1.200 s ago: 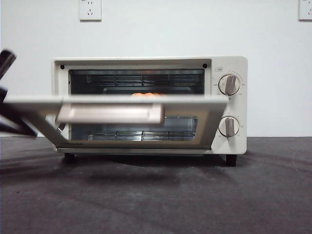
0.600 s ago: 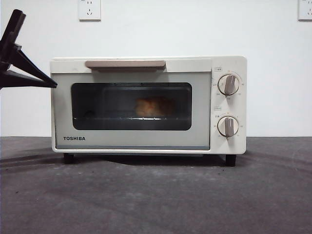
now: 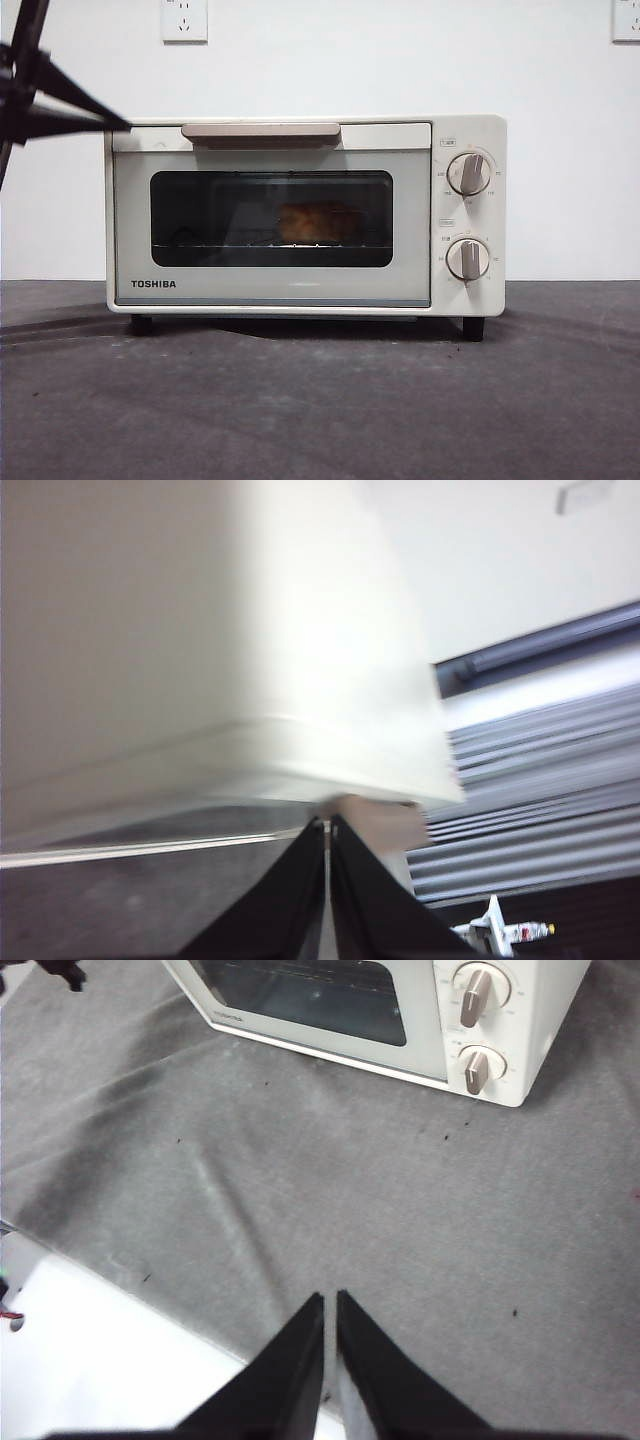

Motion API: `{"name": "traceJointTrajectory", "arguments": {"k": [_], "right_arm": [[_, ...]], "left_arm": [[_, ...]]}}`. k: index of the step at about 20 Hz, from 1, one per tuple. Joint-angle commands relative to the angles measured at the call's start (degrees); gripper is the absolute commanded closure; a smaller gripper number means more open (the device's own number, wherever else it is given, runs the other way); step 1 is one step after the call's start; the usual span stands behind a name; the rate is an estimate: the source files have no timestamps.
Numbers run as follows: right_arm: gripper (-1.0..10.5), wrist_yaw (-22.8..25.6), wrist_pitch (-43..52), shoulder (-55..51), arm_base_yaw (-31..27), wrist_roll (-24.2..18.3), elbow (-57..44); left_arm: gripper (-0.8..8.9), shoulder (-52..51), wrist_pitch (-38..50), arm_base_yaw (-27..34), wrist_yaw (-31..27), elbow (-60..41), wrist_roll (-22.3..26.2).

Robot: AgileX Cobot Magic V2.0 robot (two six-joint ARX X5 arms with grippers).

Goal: The left arm flap open the oven, the right arm pick bread and place it into oven, the left arm flap close the oven

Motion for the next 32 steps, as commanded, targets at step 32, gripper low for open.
{"name": "traceJointTrajectory", "arguments": {"k": [32], "right_arm": [[9.3,11.3,0.6,0.2,0.5,-8.4,0.5]], "left_arm": [[7.84,-54.4,-52.9,-10.0,-27.8,0.9,38.1]]}}
